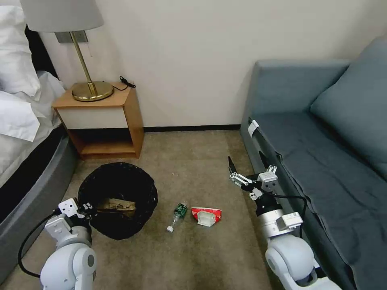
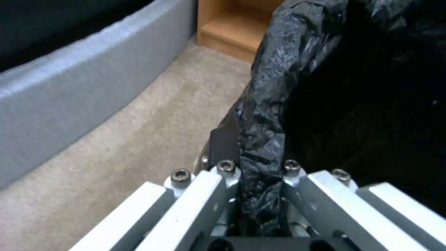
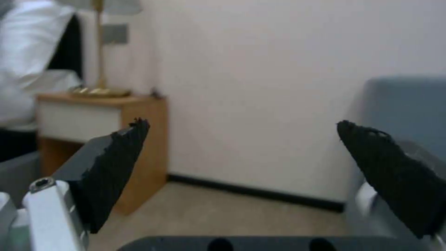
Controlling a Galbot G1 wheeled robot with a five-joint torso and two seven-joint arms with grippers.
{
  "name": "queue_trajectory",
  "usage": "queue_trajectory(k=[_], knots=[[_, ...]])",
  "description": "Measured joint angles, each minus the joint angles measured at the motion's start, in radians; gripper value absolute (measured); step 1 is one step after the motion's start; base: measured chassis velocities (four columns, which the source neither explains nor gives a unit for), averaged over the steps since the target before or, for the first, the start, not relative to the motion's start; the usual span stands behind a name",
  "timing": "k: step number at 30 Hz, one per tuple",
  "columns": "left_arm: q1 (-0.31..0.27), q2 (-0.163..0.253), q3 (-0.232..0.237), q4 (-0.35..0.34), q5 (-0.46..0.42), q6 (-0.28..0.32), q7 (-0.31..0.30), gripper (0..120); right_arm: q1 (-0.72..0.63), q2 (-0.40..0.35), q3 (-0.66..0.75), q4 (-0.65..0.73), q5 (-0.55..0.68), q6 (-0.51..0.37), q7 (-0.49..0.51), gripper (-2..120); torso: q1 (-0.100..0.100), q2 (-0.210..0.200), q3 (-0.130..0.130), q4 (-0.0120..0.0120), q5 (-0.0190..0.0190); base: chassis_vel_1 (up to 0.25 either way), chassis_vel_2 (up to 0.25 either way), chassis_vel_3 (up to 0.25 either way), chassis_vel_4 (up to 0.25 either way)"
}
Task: Pick up the trash bin, then pick up the garbage on the floor and place it into the trash bin.
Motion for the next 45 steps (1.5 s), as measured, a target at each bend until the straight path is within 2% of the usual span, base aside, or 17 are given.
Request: queue_trajectory(k=[3,11,21,32,38,41,42,45], knots=[[0.015,0.000,-0.003,-0.042,0.010,0.012,0.009,2,0.075,-0.104,-0.070,-0.028,0.162,-0.022,-0.012,100,0.000,0.000,0.000,0.0000,0.0004,0.000,0.000,0.000,0.000],[0.027,-0.016,-0.007,-0.057,0.029,0.004,0.017,2,0.226,-0.205,-0.175,-0.071,0.288,-0.095,-0.052,100,0.000,0.000,0.000,0.0001,0.0002,0.000,0.000,0.000,0.000],[0.055,-0.016,-0.003,-0.072,0.063,-0.021,0.049,2,0.321,-0.273,-0.246,-0.103,0.276,-0.202,-0.148,100,0.000,0.000,0.000,0.0001,0.0002,0.000,0.000,0.000,0.000],[0.088,-0.005,-0.005,-0.073,0.097,-0.034,0.055,2,0.345,-0.303,-0.299,-0.128,0.219,-0.230,-0.218,100,0.000,0.000,0.000,0.0000,0.0001,0.000,0.000,0.000,0.000],[0.089,0.007,-0.014,-0.069,0.097,-0.034,0.058,2,0.419,-0.320,-0.386,-0.191,0.169,-0.267,-0.302,100,0.000,0.000,0.000,0.0001,0.0002,0.000,0.000,0.000,0.000],[0.089,0.013,-0.020,-0.063,0.097,-0.033,0.066,2,0.485,-0.317,-0.428,-0.254,0.081,-0.294,-0.392,100,0.000,0.000,0.000,0.0000,0.0000,0.000,0.000,0.000,0.000],[0.089,0.013,-0.020,-0.063,0.097,-0.033,0.066,2,0.485,-0.317,-0.428,-0.254,0.081,-0.294,-0.392,100,0.000,0.000,0.000,0.0000,0.0000,0.000,0.000,0.000,0.000],[0.091,0.014,-0.022,-0.057,0.100,-0.032,0.072,2,0.548,-0.304,-0.474,-0.300,0.042,-0.358,-0.451,100,0.000,0.000,0.000,0.0000,0.0000,0.000,0.000,0.000,0.000]])
